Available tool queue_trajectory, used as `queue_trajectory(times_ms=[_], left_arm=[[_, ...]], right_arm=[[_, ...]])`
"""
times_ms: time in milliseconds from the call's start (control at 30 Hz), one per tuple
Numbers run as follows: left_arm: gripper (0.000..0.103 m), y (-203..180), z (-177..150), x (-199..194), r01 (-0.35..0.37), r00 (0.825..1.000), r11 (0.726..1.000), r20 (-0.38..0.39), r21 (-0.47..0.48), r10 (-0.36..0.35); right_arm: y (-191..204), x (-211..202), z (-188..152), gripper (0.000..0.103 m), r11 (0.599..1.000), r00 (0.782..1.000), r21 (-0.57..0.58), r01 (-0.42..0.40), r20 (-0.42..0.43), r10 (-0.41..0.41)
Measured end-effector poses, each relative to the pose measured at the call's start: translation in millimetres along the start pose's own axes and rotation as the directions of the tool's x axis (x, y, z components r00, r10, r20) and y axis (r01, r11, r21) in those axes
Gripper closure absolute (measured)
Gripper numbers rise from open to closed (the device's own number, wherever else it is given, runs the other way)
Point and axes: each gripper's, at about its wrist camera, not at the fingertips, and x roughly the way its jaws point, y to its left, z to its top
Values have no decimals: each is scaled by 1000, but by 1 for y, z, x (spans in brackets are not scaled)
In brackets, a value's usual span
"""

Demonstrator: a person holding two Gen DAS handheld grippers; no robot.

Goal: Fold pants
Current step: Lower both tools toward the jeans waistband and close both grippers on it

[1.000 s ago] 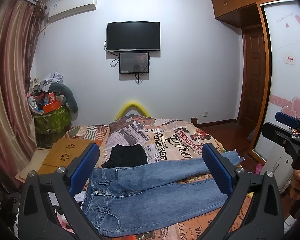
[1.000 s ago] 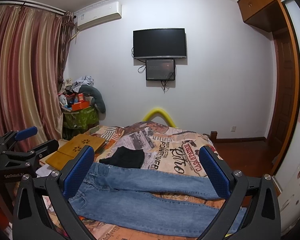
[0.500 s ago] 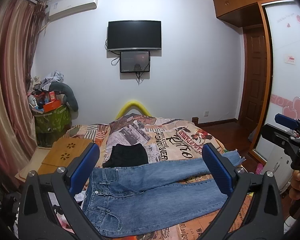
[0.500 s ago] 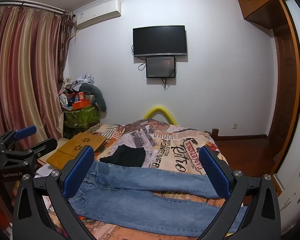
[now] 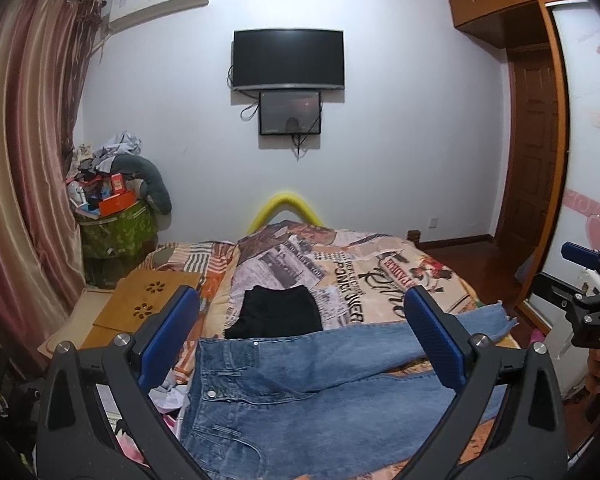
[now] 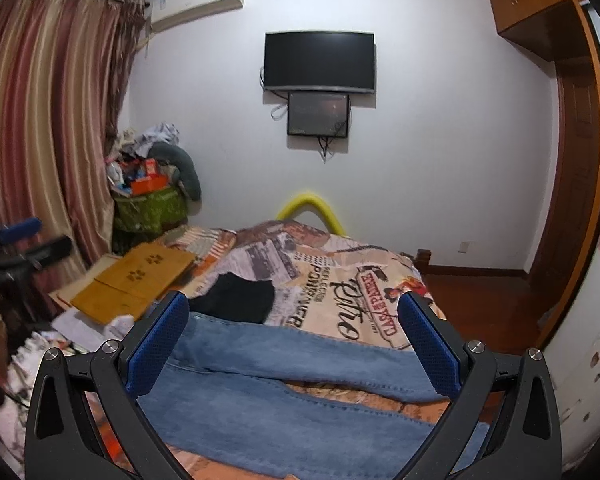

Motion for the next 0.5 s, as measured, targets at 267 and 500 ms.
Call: queue_trajectory(times_ms=[267, 500], left_arm=[[0, 49, -5, 79, -96, 992, 995, -87, -9, 95], [0, 107, -33, 169, -168, 964, 984, -220, -54, 152]], right_arm=[[-13, 77, -4, 0, 999, 993, -28, 18, -117, -21], [-25, 147, -15, 0, 1000, 975, -22, 9, -221, -14]])
